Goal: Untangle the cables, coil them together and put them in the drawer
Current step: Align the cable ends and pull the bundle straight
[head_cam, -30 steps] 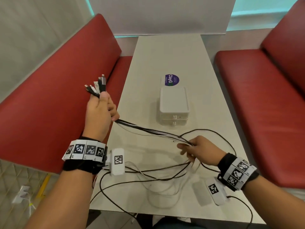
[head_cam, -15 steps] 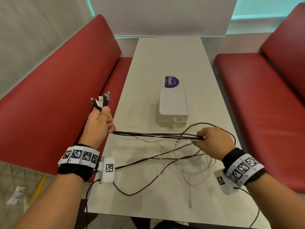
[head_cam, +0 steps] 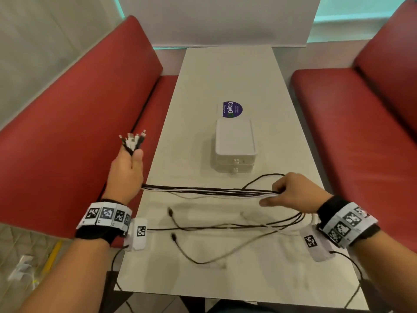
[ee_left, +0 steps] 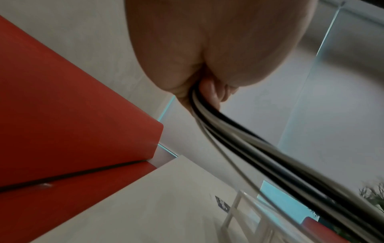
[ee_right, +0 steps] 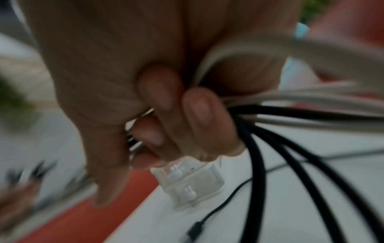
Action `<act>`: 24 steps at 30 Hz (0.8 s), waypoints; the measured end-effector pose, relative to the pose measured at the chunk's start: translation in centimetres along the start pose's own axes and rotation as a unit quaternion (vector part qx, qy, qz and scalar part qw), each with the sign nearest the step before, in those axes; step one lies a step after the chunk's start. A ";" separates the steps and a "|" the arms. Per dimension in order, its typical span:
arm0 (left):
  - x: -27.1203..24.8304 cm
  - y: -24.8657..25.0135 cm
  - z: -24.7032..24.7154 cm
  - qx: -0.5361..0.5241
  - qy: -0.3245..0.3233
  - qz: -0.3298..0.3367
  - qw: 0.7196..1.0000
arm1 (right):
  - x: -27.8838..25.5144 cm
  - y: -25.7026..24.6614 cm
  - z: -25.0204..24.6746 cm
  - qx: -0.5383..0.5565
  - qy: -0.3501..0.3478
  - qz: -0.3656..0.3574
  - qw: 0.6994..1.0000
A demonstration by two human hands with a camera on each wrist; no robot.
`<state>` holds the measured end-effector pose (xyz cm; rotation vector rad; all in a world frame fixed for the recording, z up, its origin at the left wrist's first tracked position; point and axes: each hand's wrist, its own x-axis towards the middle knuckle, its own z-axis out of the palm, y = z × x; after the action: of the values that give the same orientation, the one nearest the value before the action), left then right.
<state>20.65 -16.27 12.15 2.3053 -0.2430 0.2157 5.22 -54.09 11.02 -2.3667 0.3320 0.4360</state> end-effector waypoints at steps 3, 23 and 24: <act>0.8 0.1 -1.4 0.028 0.040 0.002 0.999 | -0.2 -0.6 -0.1 -0.153 0.016 -0.001 0.988; -4.9 8.0 4.7 0.070 -0.282 0.157 0.944 | 0.5 -4.0 3.6 -0.069 -0.042 -0.178 0.981; -5.6 8.9 5.9 0.047 -0.328 0.156 0.930 | 0.6 -4.8 4.0 -0.054 -0.041 -0.196 0.978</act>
<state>13.53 -25.97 13.10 2.3520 -0.9580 -0.4104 6.53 -48.01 10.85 -2.4325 -0.2015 0.3664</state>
